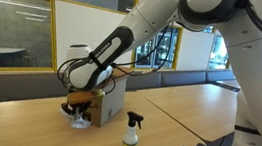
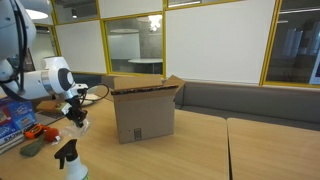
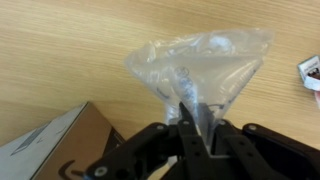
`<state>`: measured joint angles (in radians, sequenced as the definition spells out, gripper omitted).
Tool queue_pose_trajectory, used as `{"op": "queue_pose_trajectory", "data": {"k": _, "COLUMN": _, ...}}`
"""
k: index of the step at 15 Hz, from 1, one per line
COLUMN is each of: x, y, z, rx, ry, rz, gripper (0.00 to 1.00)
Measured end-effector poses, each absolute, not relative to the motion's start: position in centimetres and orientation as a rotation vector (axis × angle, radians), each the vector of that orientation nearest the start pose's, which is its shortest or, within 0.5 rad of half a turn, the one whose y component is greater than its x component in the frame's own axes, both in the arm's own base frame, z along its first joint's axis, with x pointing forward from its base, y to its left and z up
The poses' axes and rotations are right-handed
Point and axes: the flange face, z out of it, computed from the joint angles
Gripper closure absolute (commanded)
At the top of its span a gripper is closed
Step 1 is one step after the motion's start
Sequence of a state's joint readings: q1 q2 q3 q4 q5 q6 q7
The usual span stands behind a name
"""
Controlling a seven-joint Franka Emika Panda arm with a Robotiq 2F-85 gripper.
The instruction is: Put the plastics and the bottle in the box respectively
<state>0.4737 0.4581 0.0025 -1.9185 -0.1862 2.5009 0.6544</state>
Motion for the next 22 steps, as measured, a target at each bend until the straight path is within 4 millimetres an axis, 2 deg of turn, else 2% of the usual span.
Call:
{"op": "queue_pose_trajectory", "data": {"k": 7, "x": 51.9, "y": 31.2, "z": 40.4, "rx": -3.131, "ry": -0.019, "rz": -0.665, "gripper": 0.87}}
{"op": "queue_pose_trajectory", "data": {"k": 9, "x": 50.5, "y": 31.4, "z": 44.2, "rx": -3.133, "ry": -0.024, "rz": -0.775, "gripper": 0.87}}
{"op": "queue_pose_trajectory", "data": {"k": 12, "x": 49.2, "y": 30.7, "z": 48.8, "rx": -3.142, "ry": -0.024, "rz": -0.914, "gripper": 0.87}}
{"op": "queue_pose_trajectory", "data": {"k": 14, "x": 49.2, "y": 29.5, "z": 51.1, "rx": -3.149, "ry": -0.014, "rz": -0.997, "gripper": 0.87}}
{"op": "queue_pose_trajectory", "data": {"k": 16, "x": 50.1, "y": 27.5, "z": 52.5, "rx": -3.151, "ry": 0.021, "rz": -1.068, "gripper": 0.87}}
{"op": "queue_pose_trajectory", "data": {"k": 19, "x": 52.7, "y": 23.3, "z": 53.7, "rx": -3.155, "ry": 0.114, "rz": -1.126, "gripper": 0.87}}
{"op": "queue_pose_trajectory", "data": {"k": 22, "x": 55.8, "y": 18.3, "z": 54.0, "rx": -3.148, "ry": 0.190, "rz": -1.153, "gripper": 0.87}}
